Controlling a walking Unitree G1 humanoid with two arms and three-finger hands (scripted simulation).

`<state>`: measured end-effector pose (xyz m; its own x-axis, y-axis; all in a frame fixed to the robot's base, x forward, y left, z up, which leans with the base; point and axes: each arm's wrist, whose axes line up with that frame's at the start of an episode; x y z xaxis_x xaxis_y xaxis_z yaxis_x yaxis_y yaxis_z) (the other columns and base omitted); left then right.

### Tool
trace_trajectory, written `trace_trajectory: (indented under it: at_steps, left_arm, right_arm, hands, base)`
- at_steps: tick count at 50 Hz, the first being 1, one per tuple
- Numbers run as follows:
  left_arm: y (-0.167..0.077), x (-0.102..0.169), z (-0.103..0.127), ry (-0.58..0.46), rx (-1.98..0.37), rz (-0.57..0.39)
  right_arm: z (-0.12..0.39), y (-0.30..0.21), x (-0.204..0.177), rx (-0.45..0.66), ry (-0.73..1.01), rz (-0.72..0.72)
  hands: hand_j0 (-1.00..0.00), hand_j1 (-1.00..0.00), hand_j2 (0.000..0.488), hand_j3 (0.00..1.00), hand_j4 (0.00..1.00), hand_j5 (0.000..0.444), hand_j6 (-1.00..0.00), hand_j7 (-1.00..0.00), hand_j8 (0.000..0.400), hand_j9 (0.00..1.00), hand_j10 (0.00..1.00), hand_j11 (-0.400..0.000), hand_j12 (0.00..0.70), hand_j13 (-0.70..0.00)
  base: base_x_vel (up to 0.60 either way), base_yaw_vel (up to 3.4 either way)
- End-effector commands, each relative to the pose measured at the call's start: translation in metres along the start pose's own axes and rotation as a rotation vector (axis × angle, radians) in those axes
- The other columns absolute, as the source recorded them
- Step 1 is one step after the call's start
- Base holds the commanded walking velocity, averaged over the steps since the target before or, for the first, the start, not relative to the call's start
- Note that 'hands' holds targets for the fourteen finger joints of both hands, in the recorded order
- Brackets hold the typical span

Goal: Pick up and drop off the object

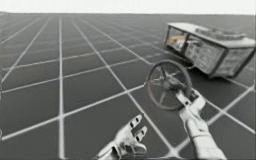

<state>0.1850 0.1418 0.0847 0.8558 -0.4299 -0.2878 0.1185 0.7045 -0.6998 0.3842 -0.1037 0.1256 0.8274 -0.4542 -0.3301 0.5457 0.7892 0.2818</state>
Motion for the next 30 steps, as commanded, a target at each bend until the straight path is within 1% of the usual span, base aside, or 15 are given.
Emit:
trace_trajectory:
  at_steps: [1,30]
  left_arm:
    - [-0.0041,0.002,0.0009,0.006,0.014,-0.006]
    - [-0.0041,0.002,0.0009,0.006,0.014,-0.006]
  right_arm:
    - [0.0085,-0.0038,0.0023,0.03,-0.026,-0.003]
    - [0.0085,-0.0038,0.0023,0.03,-0.026,-0.003]
  hands:
    - [0.0,0.0,0.0,1.0,1.0,0.0,0.0,0.0,0.0,1.0,1.0,-0.4,0.0,-0.7]
    - [0.0,0.0,0.0,1.0,1.0,0.0,0.0,0.0,0.0,1.0,1.0,-0.4,0.0,-0.7]
  base:
    - [0.56,0.07]
    - [0.57,0.06]
